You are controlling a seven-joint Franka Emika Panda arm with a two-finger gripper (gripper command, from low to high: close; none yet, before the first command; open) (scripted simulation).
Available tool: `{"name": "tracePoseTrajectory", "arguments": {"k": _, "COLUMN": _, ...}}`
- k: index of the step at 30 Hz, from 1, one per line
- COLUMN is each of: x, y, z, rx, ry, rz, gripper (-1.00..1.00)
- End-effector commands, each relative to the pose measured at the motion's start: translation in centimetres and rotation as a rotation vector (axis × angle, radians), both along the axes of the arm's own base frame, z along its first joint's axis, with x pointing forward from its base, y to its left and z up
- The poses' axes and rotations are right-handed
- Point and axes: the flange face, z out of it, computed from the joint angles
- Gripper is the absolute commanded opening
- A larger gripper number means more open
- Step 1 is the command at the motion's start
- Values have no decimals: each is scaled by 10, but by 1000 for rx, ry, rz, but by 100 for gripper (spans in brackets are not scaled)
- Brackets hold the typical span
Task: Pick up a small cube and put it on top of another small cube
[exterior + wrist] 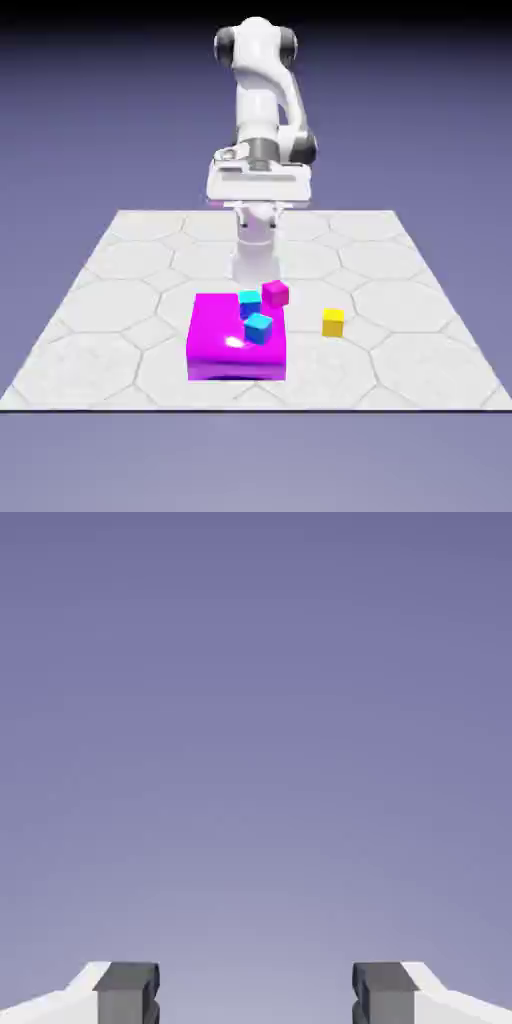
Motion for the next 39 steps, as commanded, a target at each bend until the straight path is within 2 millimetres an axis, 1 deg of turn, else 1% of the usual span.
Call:
{"name": "tracePoseTrajectory", "arguments": {"k": 1, "x": 7, "y": 4, "z": -5, "rx": 8, "ry": 47, "rz": -3, "gripper": 0}}
{"name": "tracePoseTrajectory", "arguments": {"k": 6, "x": 41, "y": 23, "z": -48, "rx": 46, "ry": 316, "rz": -19, "gripper": 0}}
{"name": "tracePoseTrajectory", "arguments": {"k": 10, "x": 60, "y": 41, "z": -86, "rx": 70, "ry": 533, "rz": -32, "gripper": 0}}
{"name": "tracePoseTrajectory", "arguments": {"k": 14, "x": 73, "y": 61, "z": -126, "rx": 87, "ry": 750, "rz": -45, "gripper": 0}}
{"name": "tracePoseTrajectory", "arguments": {"k": 19, "x": 80, "y": 89, "z": -176, "rx": 97, "ry": 1025, "rz": -60, "gripper": 0}}
{"name": "tracePoseTrajectory", "arguments": {"k": 25, "x": 76, "y": 124, "z": -234, "rx": 93, "ry": 1356, "rz": -74, "gripper": 0}}
{"name": "tracePoseTrajectory", "arguments": {"k": 31, "x": 61, "y": 157, "z": -287, "rx": 69, "ry": 1688, "rz": -81, "gripper": 0}}
{"name": "tracePoseTrajectory", "arguments": {"k": 33, "x": 50, "y": 164, "z": -311, "rx": 61, "ry": 1795, "rz": -87, "gripper": 0}}
{"name": "tracePoseTrajectory", "arguments": {"k": 37, "x": 14, "y": 172, "z": -364, "rx": 80, "ry": 2028, "rz": -118, "gripper": 0}}
{"name": "tracePoseTrajectory", "arguments": {"k": 38, "x": 16, "y": 167, "z": -365, "rx": 124, "ry": 2056, "rz": -133, "gripper": 0}}
{"name": "tracePoseTrajectory", "arguments": {"k": 39, "x": 16, "y": 167, "z": -365, "rx": 124, "ry": 2056, "rz": -133, "gripper": 0}}
